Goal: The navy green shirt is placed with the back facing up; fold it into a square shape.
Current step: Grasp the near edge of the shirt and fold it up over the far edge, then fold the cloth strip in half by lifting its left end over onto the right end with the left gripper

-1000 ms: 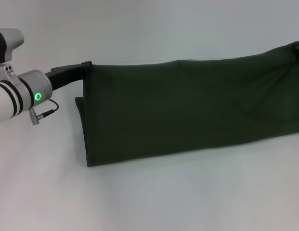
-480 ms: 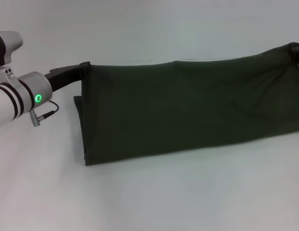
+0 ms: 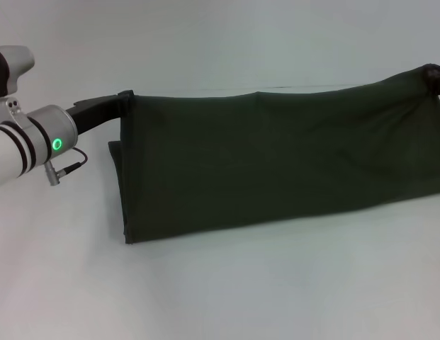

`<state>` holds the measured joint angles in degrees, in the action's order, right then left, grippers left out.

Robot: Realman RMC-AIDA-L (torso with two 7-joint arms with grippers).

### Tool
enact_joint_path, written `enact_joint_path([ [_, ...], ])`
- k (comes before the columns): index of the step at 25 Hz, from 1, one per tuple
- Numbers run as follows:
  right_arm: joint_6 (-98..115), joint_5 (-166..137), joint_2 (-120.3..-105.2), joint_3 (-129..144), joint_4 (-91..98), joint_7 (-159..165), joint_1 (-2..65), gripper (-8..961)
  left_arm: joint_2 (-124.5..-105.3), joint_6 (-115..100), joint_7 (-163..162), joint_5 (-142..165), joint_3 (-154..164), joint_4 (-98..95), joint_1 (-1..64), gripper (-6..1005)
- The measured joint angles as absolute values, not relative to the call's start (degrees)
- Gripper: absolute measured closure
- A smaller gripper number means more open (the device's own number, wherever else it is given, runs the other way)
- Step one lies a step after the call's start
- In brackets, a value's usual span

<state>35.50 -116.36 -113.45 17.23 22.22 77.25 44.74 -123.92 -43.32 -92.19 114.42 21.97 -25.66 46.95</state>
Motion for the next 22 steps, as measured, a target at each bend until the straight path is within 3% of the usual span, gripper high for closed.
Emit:
enact_joint_path([
  [6,34.87,-116.30,-113.45,17.28,22.15,77.72,44.78,922,-123.92,-43.32,-92.19,114.32,21.97,-25.67,47.26,996],
  [11,33.82,-116.31,-113.96,18.91,22.53,77.56,44.93,922,-123.92,-43.34,-92.19,113.84,21.97,-25.67,47.29,904],
  [16,32.56,-116.10,-114.88,19.34,24.54,77.39,45.07,749,-123.99,-43.26,-92.15,110.56,21.97,-25.66,46.71,798],
  [19,32.67,-115.72,-114.83,19.34,25.05,77.87,45.21,500,-124.02,-43.44,-92.13,109.96,22.02,-25.66,46.30,735],
  [22,33.12,-115.38,-114.60,19.36,25.09,78.44,45.18,435,-124.02,-44.17,-92.12,109.85,22.04,-25.66,46.08,671],
])
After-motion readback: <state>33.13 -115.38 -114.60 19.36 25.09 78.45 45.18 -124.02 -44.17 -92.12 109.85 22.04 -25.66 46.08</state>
